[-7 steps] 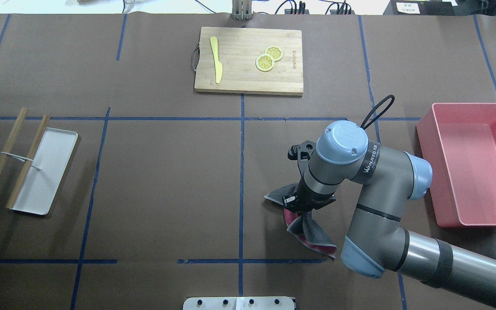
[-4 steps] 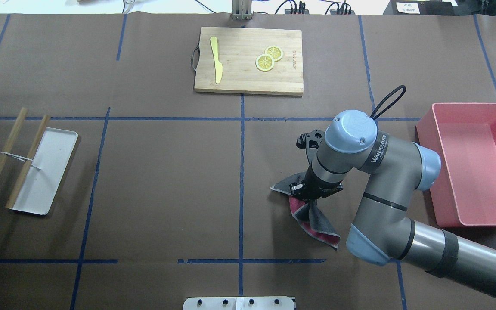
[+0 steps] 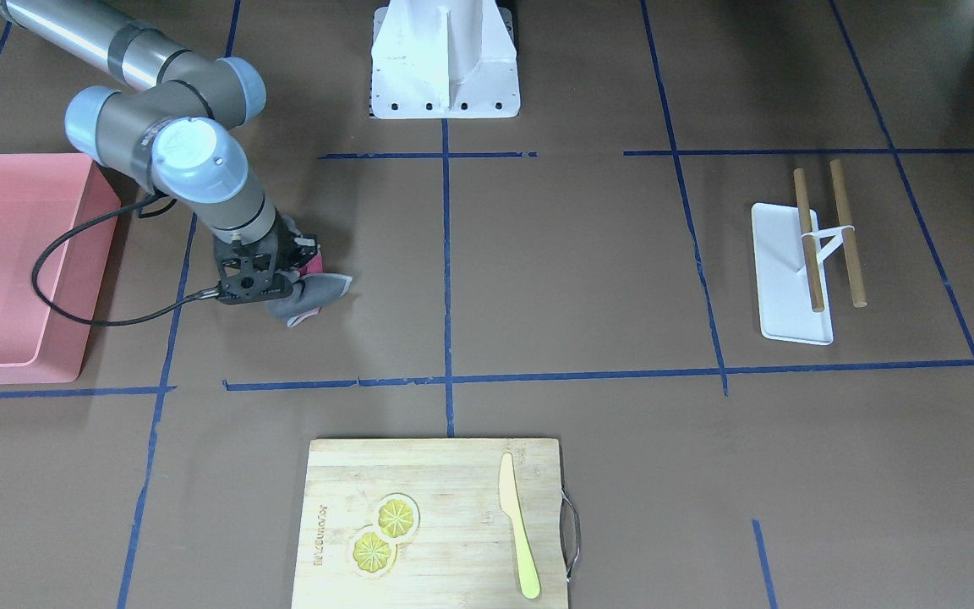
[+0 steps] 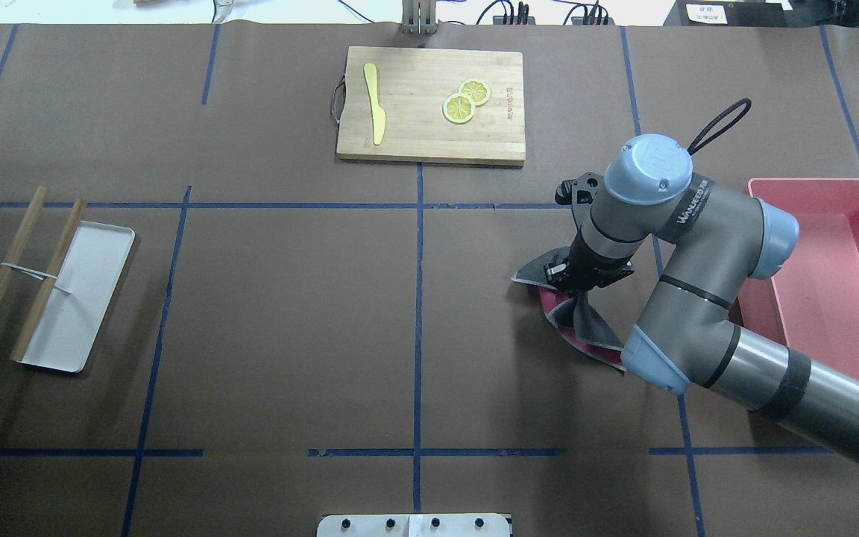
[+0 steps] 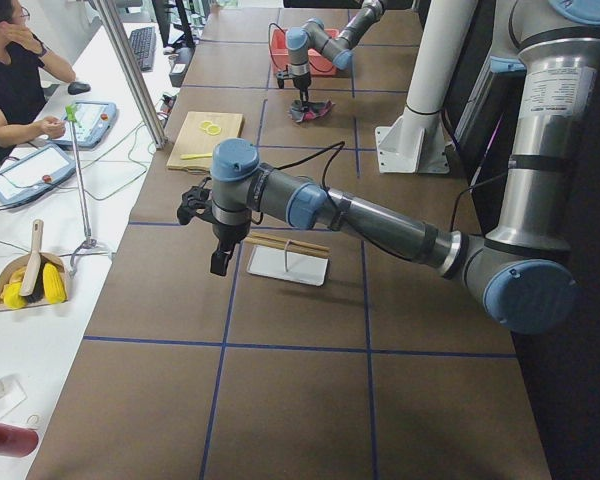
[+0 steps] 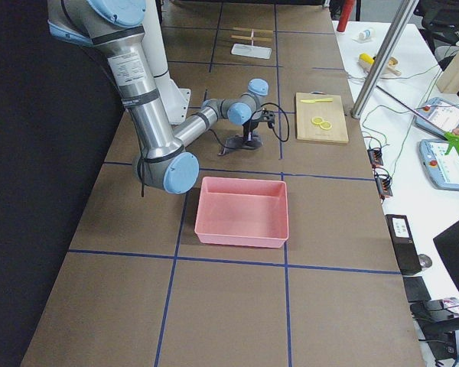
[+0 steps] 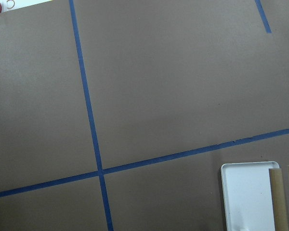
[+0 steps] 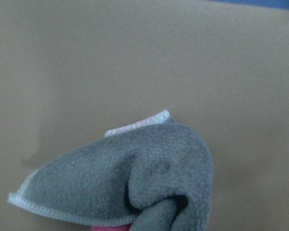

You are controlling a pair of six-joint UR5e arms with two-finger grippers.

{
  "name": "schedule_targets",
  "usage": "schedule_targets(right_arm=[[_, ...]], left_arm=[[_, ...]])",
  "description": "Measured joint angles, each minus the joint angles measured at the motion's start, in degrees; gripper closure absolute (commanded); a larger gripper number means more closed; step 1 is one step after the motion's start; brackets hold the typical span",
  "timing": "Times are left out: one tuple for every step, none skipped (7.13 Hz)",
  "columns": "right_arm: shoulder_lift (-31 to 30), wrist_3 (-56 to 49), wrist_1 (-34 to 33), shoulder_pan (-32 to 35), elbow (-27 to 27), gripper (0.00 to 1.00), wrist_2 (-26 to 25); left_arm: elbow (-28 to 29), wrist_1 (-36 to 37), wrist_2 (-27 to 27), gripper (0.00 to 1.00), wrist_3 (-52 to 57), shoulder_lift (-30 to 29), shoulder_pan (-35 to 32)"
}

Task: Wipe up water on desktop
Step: 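Wipe the table surface with the cloth held in the right gripper, then move the cloth over the pink bin and release it with the right gripper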

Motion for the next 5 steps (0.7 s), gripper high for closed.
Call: schedule_targets(right_arm=[[-0.6,-1.8,-0.1,2.0,-0.2,1.00,0.3],[-1.0,-3.0,-0.3,3.7,-0.1,1.00,0.5],[-1.6,-3.7,-0.5,5.8,0.8,1.00,1.3],[-2.2,-4.5,-2.1,8.3,3.1,1.00,2.5],[-3.1,-7.6,-6.9,10.4,7.1,1.00,2.8]], left_arm=[[0.0,0.0,0.0,0.00,0.0,0.0,0.0],[0.2,0.0,0.0,0.00,0.0,0.1,0.0],[0.4,-0.1,0.0,0.00,0.0,0.1,0.0],[0.7,-0.1,0.1,0.00,0.0,0.2,0.0],[1.1,0.1,0.3,0.00,0.1,0.5,-0.1]])
